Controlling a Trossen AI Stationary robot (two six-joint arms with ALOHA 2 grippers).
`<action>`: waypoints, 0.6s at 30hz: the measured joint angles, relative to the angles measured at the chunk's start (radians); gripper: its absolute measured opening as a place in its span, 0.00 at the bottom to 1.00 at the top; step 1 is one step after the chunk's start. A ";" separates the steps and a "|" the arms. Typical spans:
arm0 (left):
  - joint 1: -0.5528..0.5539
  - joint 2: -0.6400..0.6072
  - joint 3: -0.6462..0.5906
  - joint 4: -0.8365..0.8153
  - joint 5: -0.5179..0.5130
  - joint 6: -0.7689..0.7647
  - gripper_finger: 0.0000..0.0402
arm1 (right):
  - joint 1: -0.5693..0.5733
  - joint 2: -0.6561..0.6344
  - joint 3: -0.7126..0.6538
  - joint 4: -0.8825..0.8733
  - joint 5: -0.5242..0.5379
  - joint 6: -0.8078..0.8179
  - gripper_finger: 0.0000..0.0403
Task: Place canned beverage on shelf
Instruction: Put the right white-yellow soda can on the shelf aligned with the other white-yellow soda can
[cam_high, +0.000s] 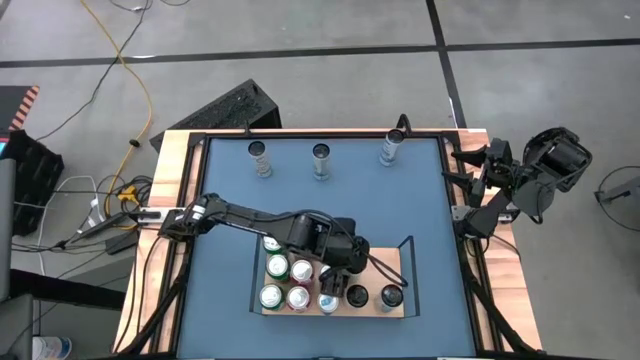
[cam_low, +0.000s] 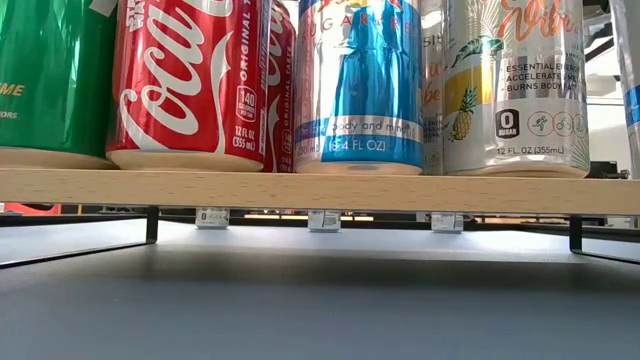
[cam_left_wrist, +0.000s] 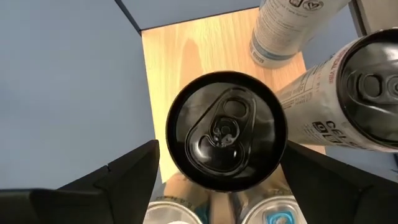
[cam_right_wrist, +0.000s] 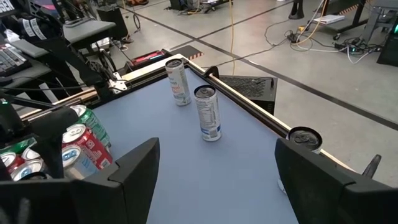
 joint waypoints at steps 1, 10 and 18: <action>0.000 0.000 0.008 -0.007 -0.001 0.002 0.78 | 0.000 0.000 0.000 0.000 -0.002 0.001 0.75; 0.005 -0.014 0.040 -0.047 -0.037 0.023 0.79 | 0.000 0.000 0.000 0.000 -0.007 0.001 0.75; 0.005 -0.016 0.040 -0.043 -0.024 0.006 0.79 | 0.000 0.000 0.000 -0.004 -0.007 -0.001 0.75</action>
